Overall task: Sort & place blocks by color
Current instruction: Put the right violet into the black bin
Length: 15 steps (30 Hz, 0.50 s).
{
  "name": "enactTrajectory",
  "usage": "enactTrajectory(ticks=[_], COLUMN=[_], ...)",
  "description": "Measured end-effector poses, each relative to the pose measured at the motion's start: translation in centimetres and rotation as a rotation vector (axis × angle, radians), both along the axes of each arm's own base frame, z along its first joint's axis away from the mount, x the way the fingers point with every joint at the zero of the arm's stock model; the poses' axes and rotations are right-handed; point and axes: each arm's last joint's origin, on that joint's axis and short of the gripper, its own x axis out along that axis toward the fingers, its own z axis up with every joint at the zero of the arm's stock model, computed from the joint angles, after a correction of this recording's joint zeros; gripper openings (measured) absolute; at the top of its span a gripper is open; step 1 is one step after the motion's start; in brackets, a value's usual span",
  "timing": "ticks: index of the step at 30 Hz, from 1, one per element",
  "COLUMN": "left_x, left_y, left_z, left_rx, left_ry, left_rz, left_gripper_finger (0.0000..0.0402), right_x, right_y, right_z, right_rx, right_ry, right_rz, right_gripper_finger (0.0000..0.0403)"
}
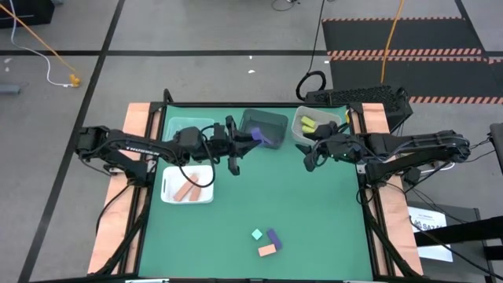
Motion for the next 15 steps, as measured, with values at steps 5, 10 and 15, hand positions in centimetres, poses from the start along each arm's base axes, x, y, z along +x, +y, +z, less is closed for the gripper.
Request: enactTrajectory(ticks=[5,10,15], left_x=[0.1,0.1,1.0], left_y=[1.2,2.8,4.9], left_z=[-0.7,-1.7,-4.0], left_rx=[-0.057,-0.142,-0.225], left_ry=[0.069,0.160,0.237], left_rz=[0.070,0.155,0.243], left_gripper_finger=[0.0054,0.0054,0.0054], right_x=[-0.4,-1.0,-1.4], right_y=[-0.1,-0.3,-0.5], right_z=[-0.3,-0.6,-0.8], right_rx=[-0.014,-0.067,-0.137], right_ry=[0.046,0.112,0.174], right_rz=[-0.008,-0.058,-0.075], right_gripper_finger=[0.0224,0.0224,0.0224])
